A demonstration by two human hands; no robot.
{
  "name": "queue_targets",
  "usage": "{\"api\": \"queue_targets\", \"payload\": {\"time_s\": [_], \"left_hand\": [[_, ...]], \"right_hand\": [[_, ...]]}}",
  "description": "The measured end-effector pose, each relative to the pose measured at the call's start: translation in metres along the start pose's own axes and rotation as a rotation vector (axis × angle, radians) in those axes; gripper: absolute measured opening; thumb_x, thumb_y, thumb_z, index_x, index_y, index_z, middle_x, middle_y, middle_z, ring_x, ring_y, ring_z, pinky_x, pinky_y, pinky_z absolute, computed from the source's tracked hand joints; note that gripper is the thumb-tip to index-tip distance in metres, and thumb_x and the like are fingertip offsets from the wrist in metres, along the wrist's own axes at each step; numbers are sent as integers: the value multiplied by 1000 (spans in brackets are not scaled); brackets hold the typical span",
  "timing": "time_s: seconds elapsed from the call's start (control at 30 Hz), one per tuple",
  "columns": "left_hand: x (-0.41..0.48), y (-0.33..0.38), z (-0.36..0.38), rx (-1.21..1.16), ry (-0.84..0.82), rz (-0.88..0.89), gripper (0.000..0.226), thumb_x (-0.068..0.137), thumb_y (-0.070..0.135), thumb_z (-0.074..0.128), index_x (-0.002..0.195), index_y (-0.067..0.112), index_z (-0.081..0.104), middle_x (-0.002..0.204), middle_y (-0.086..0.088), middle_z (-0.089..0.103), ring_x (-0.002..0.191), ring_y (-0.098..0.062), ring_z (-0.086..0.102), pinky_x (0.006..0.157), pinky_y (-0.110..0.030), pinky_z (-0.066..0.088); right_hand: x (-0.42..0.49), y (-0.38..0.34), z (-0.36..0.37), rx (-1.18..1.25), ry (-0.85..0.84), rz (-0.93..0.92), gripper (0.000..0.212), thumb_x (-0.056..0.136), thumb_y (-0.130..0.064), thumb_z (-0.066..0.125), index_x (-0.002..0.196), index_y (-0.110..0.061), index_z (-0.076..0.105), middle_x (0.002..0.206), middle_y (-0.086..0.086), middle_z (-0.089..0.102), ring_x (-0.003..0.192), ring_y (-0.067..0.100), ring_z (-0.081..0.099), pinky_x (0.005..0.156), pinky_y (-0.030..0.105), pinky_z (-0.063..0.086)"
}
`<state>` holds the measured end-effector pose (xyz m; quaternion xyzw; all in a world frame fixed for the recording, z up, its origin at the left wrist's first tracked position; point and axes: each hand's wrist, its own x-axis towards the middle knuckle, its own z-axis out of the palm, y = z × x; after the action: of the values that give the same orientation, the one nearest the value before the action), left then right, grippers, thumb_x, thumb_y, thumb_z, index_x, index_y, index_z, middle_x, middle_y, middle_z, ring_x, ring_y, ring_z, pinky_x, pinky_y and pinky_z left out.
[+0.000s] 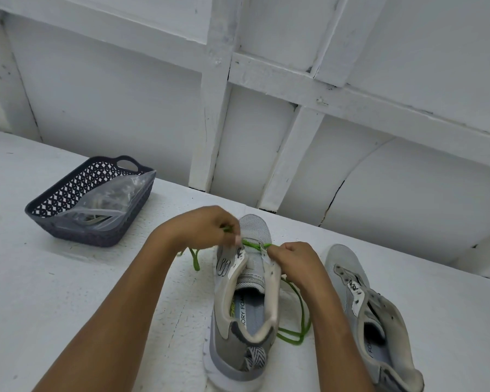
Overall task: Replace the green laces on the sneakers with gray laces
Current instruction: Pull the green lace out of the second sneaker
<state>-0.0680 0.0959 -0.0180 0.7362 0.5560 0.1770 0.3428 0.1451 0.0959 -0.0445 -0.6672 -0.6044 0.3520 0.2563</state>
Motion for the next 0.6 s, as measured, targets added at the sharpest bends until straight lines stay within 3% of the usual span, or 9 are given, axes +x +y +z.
{"api": "queue_targets", "payload": {"time_s": [0.07,0.13,0.2,0.3,0.37,0.47,0.6], "left_hand": [[-1,3,-3,-271,122,49,12,90,22,69,80,17,74,82,3,73,76,-7,61,77,-30,46],[-2,7,-5,-525,185,84,14,92,12,65,80,7,70,95,3,76,93,-5,68,89,-27,47],[-2,13,-4,-759,179,145,18,95,4,54,79,1,61,102,-8,76,105,-19,70,97,-33,50],[-3,17,-3,-1009,163,159,25,98,1,42,75,4,50,82,-22,71,82,-39,70,81,-45,58],[0,18,-1,-929,212,97,27,97,3,44,70,6,48,66,-14,61,62,-31,62,67,-39,57],[9,18,12,-818,276,26,29,94,7,51,66,11,46,54,-1,45,51,-18,40,52,-27,42],[22,13,28,-466,340,-15,29,89,17,61,63,17,48,55,7,45,54,-13,38,56,-26,36]], "right_hand": [[0,0,0,0,-1,1,41,82,-26,64,56,-19,34,47,-7,30,50,13,31,58,28,28],[0,0,0,-3,-2,-2,38,82,-25,63,57,-17,35,49,-6,31,52,14,31,58,29,28],[0,0,0,6,-2,-1,40,81,-25,63,55,-19,34,48,-7,31,50,13,31,58,29,28],[-1,0,0,2,0,6,44,82,-24,63,53,-21,31,44,-10,29,43,9,28,54,28,26],[-2,-1,-1,4,0,7,42,83,-25,62,54,-20,32,45,-9,29,42,8,28,54,28,26],[-4,-2,-2,0,-6,-6,39,83,-25,62,57,-19,34,48,-7,31,43,8,29,54,28,26],[-9,-2,-2,-29,54,-39,33,85,-27,62,61,-15,42,55,-2,41,53,12,37,55,29,29]]}}
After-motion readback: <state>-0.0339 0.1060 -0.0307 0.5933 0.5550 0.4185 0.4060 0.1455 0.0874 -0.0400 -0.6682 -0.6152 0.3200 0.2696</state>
